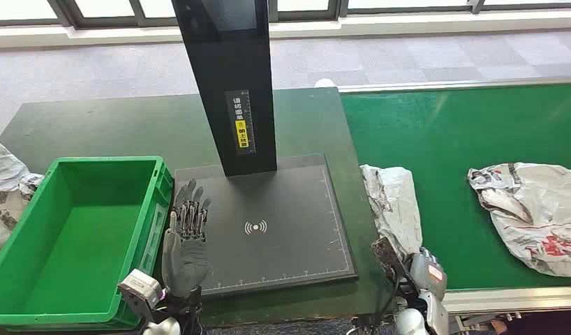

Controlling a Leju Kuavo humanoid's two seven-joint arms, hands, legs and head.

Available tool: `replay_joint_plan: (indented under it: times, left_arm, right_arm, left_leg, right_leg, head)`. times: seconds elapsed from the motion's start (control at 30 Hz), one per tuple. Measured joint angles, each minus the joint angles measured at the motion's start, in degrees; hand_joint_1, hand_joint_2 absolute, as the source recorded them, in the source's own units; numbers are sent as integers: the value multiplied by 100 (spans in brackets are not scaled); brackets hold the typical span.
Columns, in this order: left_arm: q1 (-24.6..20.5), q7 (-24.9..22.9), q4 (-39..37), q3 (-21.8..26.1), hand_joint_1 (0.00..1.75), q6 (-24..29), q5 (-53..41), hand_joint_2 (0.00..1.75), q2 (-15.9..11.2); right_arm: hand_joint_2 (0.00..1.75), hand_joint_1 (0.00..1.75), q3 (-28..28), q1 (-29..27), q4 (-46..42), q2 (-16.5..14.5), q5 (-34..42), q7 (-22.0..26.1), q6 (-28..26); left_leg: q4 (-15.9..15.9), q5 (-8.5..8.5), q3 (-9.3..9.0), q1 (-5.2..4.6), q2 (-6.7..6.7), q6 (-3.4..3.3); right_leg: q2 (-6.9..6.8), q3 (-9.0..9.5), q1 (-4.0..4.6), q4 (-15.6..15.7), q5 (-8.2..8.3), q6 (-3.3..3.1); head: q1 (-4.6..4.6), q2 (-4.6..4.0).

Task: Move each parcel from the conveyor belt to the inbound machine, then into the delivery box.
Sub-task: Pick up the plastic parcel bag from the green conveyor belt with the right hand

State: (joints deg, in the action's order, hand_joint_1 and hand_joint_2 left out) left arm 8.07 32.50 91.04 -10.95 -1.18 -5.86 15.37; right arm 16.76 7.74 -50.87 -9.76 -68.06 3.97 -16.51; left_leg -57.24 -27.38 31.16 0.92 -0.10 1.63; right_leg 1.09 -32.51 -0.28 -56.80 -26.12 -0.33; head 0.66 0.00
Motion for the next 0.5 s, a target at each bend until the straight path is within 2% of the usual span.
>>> replay_joint_plan:
  times: [0.5]
  left_arm:
    - [-43, 73, -230, -1, 0, 0, 121, 0, -10]
  right_arm:
    - [175, 175, -132, 425, 772, -66, 416, 535, 16]
  left_leg:
    - [1, -31, -13, 31, 91, 25]
  right_leg:
    - [99, 19, 16, 1, 6, -9]
  head:
    - [-1, 0]
